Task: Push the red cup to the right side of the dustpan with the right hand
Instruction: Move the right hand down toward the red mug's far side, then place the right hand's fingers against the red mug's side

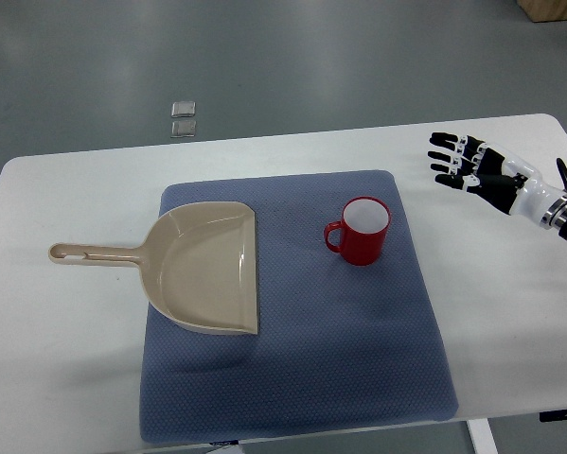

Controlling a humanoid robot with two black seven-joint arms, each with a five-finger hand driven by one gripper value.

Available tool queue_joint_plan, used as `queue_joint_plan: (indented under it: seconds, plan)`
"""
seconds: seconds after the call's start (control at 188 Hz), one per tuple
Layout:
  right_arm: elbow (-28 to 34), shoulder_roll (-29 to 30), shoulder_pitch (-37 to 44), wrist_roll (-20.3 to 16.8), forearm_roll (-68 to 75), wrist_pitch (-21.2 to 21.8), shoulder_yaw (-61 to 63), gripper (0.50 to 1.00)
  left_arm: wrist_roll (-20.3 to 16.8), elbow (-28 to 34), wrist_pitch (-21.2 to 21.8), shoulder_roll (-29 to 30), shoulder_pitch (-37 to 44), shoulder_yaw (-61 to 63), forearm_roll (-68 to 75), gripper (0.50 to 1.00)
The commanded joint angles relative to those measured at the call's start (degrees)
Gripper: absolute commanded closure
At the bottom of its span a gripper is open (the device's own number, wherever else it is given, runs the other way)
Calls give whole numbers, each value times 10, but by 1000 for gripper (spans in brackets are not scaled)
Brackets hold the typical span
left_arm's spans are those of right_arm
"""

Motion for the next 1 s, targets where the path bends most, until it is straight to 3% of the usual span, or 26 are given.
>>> queue_joint_plan:
  seconds: [0.0, 0.196, 0.706, 0.992]
  plan:
    - [0, -5, -10, 49, -22, 0, 1, 568, 0, 0, 0, 0, 0, 1, 0, 500]
    - [17, 13, -35, 86, -26, 0, 2, 568, 0, 0, 0, 0, 0, 1, 0, 500]
    - [25, 64, -57, 86, -81, 0, -4, 568, 0, 2, 0, 0, 0, 1, 0, 500]
    - [25, 92, -61, 86, -99, -33, -4, 568, 0, 4, 0, 0, 0, 0, 0, 500]
